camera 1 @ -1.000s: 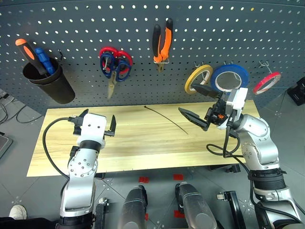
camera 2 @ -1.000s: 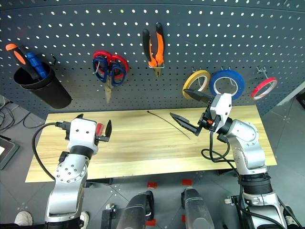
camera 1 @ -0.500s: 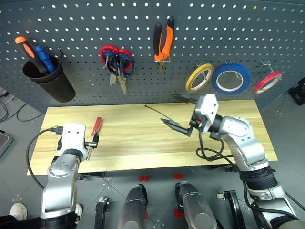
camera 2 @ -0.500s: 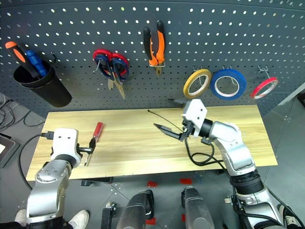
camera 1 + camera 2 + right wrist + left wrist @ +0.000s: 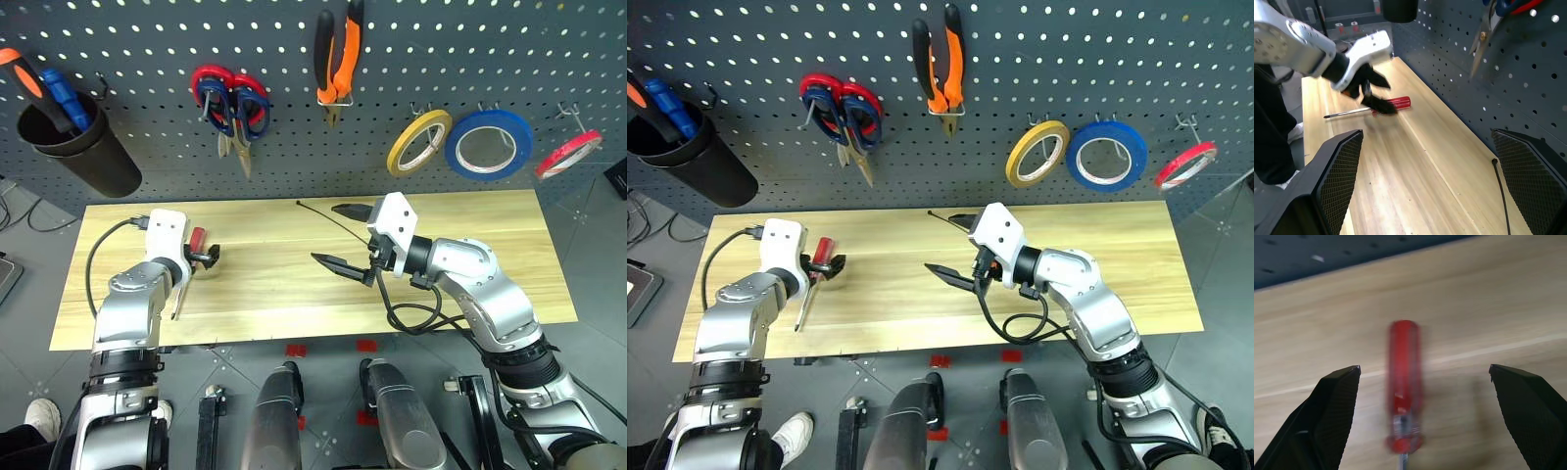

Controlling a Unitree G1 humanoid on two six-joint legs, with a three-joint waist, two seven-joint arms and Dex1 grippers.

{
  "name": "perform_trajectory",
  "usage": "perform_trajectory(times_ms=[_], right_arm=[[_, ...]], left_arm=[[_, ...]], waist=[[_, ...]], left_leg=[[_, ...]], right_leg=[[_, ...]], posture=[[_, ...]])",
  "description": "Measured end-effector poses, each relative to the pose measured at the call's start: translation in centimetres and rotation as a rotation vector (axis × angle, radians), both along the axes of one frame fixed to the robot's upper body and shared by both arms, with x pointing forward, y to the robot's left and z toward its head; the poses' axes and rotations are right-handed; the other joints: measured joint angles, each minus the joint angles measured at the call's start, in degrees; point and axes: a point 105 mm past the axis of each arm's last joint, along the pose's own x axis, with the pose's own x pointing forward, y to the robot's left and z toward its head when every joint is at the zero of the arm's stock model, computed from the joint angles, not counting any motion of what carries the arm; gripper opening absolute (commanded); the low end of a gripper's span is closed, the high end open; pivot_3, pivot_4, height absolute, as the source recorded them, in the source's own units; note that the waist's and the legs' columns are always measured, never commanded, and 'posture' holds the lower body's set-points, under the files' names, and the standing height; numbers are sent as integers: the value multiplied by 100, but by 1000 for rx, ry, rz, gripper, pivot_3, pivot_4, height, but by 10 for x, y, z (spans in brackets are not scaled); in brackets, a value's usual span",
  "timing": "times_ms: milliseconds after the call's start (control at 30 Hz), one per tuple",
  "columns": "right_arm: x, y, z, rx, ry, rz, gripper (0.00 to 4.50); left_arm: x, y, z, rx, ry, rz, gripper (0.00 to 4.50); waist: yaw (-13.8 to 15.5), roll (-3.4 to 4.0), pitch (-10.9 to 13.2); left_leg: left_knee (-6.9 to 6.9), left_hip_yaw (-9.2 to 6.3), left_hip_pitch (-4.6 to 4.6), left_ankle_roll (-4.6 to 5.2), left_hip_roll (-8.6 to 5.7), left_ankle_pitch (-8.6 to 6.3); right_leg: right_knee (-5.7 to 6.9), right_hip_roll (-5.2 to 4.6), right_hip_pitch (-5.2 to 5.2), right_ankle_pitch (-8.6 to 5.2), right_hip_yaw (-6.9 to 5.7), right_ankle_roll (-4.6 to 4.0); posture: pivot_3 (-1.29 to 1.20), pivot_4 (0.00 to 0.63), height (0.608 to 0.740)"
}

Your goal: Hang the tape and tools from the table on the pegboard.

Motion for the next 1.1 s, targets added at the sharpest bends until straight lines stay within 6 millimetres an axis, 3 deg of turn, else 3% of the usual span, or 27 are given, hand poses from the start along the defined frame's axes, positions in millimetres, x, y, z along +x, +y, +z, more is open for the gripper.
perform_trajectory(times_ms=[500,633,900,1100], right_arm=[[2,1,3,7,9,-36,4500],[2,2,5,13,5,-37,4500],[2,2,6,16,5,-37,4500],[2,2,6,16,5,-33,4500]], left_arm=[[4,28,0,32,62,56,4456],[8,31,0,31,61,65,3569],[11,30,1,40,52,44,949],[11,30,1,39,53,39,904]], waist=[[-71,-1,98],[-70,0,100],[-70,3,122],[-70,3,123]], left_leg=[[-1,4,0,-2,2,1],[-2,3,0,-3,3,1],[-6,6,0,-21,3,12],[-11,6,-1,-22,3,12]], right_leg=[[-2,-1,-2,-1,0,1],[-2,-1,-3,-1,-1,1],[-9,-2,-3,-1,0,1],[-15,-2,-3,-1,0,1]], posture=[[-142,510,740],[-142,510,740],[-136,511,740],[-139,503,740]])
